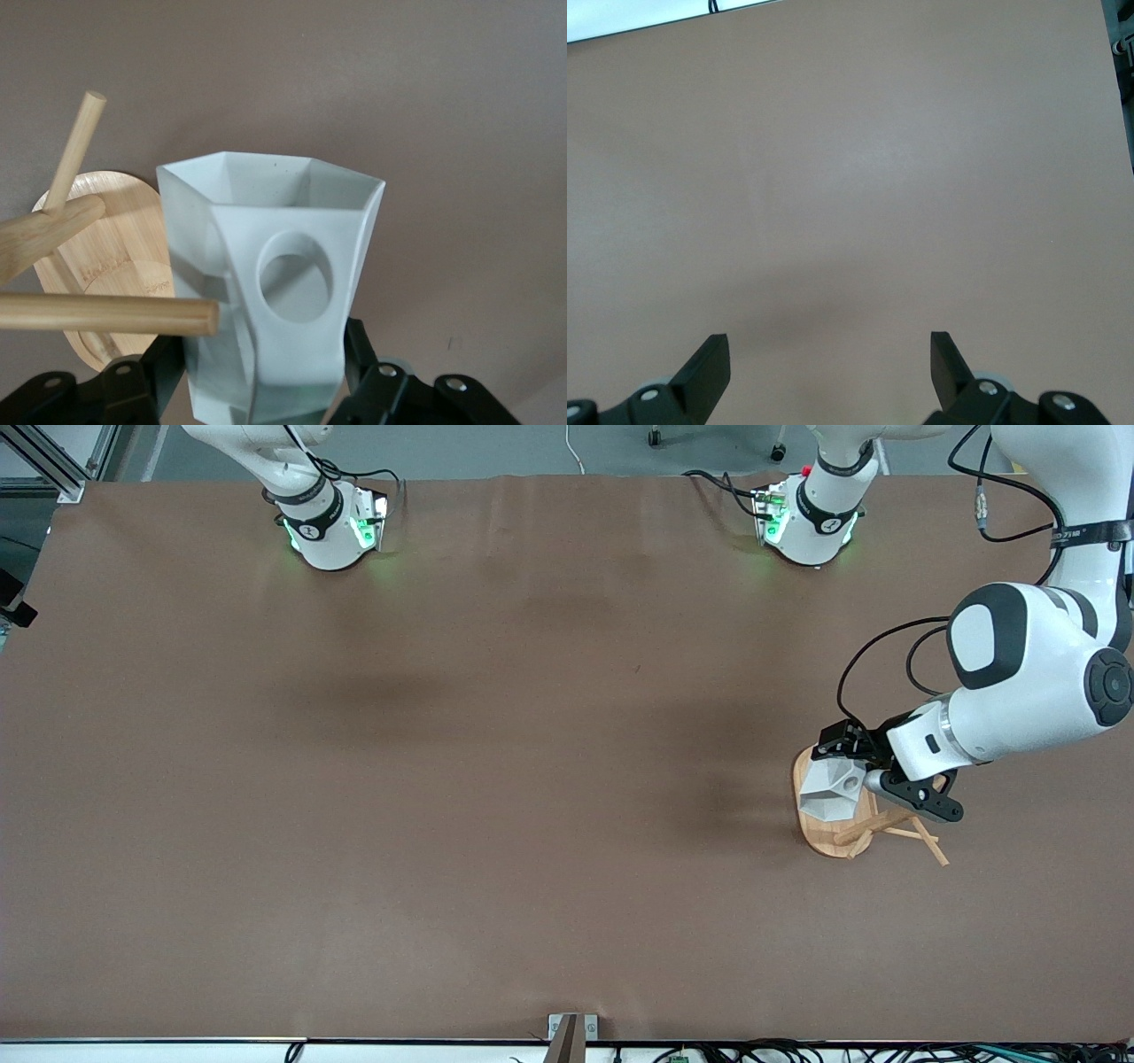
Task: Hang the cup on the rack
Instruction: 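Lower the cup's handle hole onto a rack peg with the left gripper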
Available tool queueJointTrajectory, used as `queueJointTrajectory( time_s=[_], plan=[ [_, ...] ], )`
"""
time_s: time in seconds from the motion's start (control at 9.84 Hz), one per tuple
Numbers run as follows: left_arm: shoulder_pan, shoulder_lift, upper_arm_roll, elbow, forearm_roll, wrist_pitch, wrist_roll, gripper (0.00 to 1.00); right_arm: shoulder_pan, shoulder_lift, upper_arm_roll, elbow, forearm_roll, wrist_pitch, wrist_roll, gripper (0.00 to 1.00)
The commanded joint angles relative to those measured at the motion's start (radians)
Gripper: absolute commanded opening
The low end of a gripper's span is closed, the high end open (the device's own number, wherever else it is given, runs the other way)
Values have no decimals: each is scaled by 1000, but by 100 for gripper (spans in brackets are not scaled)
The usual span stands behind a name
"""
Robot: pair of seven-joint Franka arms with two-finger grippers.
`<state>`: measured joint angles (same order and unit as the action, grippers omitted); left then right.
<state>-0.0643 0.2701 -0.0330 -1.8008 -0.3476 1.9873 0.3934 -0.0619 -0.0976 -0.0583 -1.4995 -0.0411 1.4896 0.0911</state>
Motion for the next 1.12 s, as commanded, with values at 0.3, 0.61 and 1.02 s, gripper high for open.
queueJointTrajectory(
  time_s=[0.3,0.61,1.02],
  plan=[
    [-2,40,18,5,-25,22,25,0,2,10,3,24,-13,-17,21,100],
    [-3,44,19,5,-25,31,25,1,2,10,3,22,-13,-17,21,100],
    [-5,46,41,6,-25,33,42,1,2,10,3,22,-13,-17,21,100]
  ],
)
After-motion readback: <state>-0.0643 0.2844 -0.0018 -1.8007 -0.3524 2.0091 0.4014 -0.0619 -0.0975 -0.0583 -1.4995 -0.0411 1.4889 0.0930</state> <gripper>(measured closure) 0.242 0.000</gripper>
